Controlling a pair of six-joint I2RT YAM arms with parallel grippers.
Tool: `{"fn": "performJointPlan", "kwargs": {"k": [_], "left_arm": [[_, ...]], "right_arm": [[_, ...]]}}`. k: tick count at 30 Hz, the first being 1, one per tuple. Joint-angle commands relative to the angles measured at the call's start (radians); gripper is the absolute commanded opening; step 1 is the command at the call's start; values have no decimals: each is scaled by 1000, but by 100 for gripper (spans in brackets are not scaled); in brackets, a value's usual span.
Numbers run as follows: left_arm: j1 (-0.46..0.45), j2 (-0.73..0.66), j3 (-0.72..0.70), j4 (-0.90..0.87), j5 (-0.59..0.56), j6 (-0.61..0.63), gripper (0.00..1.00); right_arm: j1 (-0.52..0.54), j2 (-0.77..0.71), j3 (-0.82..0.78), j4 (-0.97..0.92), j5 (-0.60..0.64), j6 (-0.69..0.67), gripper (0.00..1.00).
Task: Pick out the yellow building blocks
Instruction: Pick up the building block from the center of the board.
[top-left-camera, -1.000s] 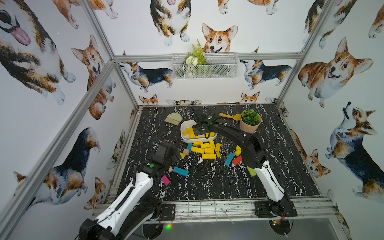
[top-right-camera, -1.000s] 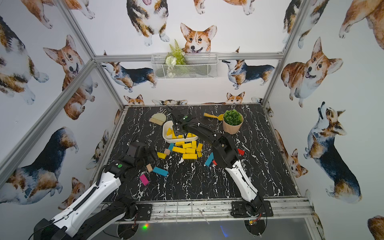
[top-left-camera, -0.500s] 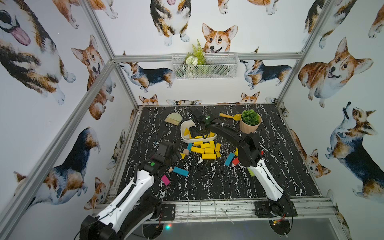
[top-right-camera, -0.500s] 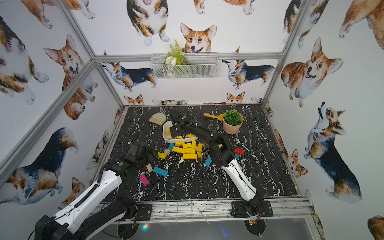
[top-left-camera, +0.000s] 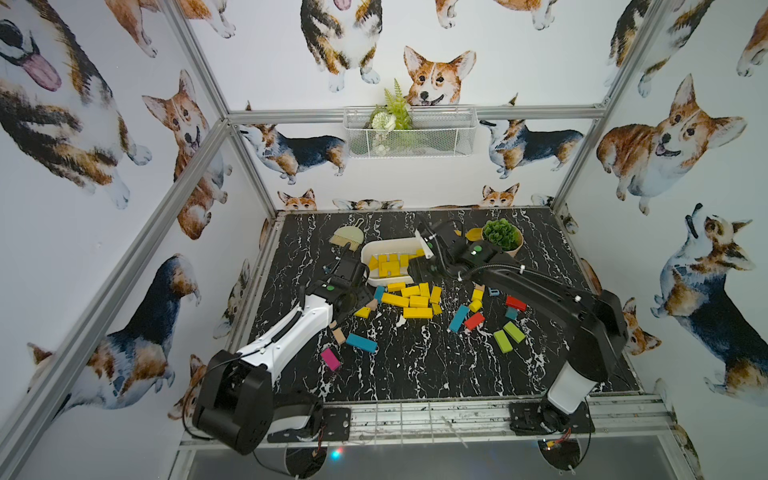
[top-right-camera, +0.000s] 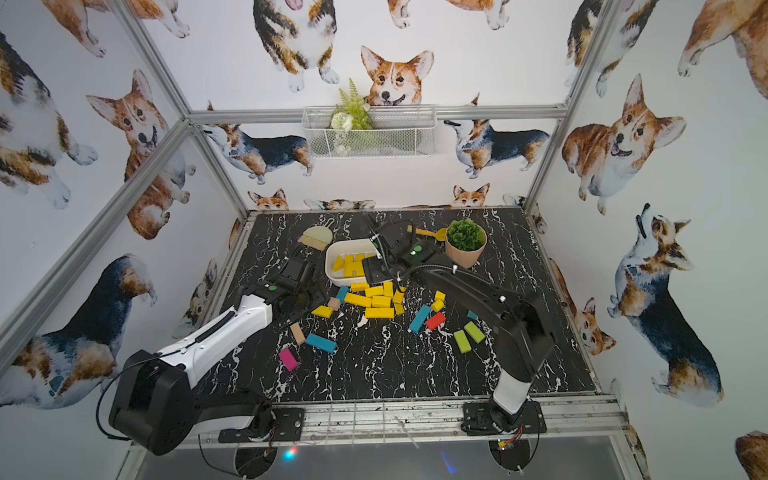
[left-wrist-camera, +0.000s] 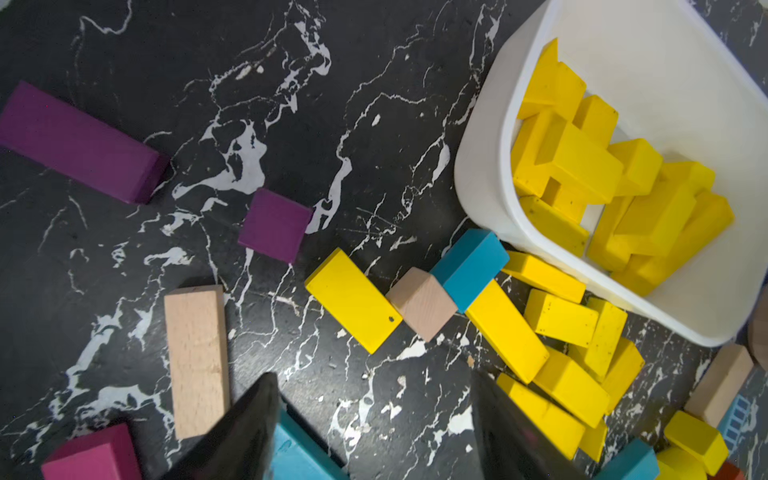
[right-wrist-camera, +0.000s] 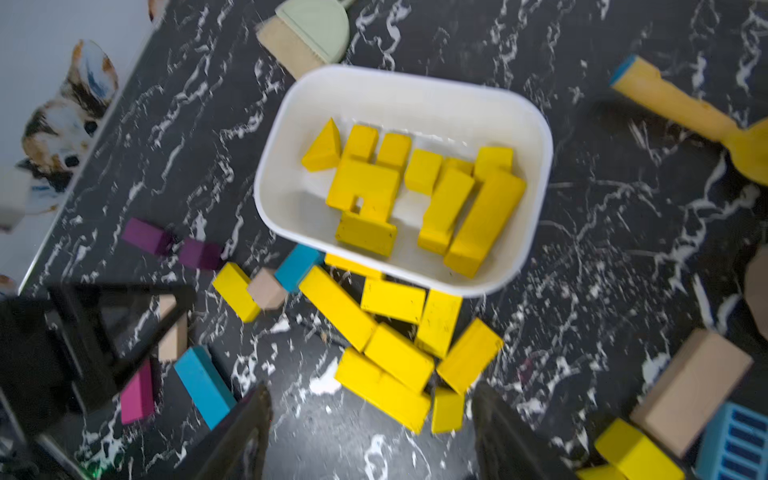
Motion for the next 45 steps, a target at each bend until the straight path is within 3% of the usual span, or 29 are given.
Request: {"fn": "performJointPlan", "kwargs": {"k": [1, 11, 29, 34, 39, 45], "left_arm": [[6, 58, 27, -43, -58, -92, 69], [11, 184, 35, -17, -83, -284, 63], [11, 353, 70, 3, -71, -333, 63], [5, 353, 58, 8, -84, -322, 52], [-20, 313, 10, 3, -139, -296, 31], [-23, 255, -34, 28, -127, -247, 26]], "right_arm": [[6, -155, -203, 90, 55, 77, 76], [6, -423, -466, 41, 169, 148, 76], [7, -434, -486, 17, 164, 141, 76], [6, -428, -490, 18, 160, 148, 76], [6, -417, -490, 28, 153, 159, 76], [6, -396, -481, 50, 135, 162, 76]]}}
